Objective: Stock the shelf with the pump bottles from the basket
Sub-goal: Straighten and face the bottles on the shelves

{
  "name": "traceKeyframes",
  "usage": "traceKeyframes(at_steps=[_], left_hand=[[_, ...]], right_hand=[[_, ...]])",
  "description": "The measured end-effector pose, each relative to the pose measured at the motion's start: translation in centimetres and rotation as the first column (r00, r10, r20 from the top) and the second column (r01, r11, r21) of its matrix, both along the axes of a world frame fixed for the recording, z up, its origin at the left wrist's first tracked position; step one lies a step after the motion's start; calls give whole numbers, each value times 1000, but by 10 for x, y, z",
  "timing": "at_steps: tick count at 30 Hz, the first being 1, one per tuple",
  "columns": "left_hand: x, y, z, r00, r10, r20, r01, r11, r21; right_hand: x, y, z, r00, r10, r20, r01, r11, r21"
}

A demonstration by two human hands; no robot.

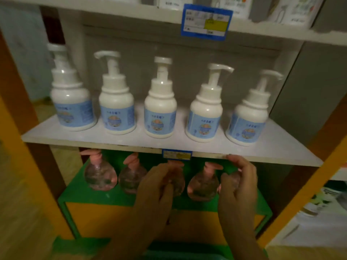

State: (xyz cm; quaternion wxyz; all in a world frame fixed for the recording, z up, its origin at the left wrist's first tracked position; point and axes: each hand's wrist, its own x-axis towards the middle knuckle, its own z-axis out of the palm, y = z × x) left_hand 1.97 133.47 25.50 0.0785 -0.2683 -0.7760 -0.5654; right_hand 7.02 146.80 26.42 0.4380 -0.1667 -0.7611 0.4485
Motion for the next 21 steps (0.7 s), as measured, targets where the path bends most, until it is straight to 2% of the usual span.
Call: traceKeyframes(at_steps=[3,5,8,11,13,15,19,21], left_hand=[[-6,-45,-31,983,145,111,-147,989,15],[-9,-75,-50,953,215,215,-221,975,4],[-21,-115,-77,895,304,327,-316,949,-17],[-38,-142,-89,847,373,378,-394,919,-24],[-48,-152,-83,851,345,396,-389,921,34],[-58,-158,-73,866,285,410,-346,935,79],[-93,-169,-81,857,245,453,-256,966,-37],[-106,-170,-86,869,192,456,-196,980,-39]], right_hand=[[-5,-31,-28,990,106,93,-98,991,-88],[-13,-52,-51,943,219,249,-190,972,-136],[-27,-82,-76,761,475,442,-365,877,-314],[-46,-112,-83,585,641,496,-494,767,-409],[-63,-131,-85,511,691,512,-549,720,-424],[-80,-149,-82,494,698,518,-567,711,-417],[-116,-175,-83,524,667,530,-609,728,-315],[-131,-184,-85,574,625,530,-579,767,-277]])
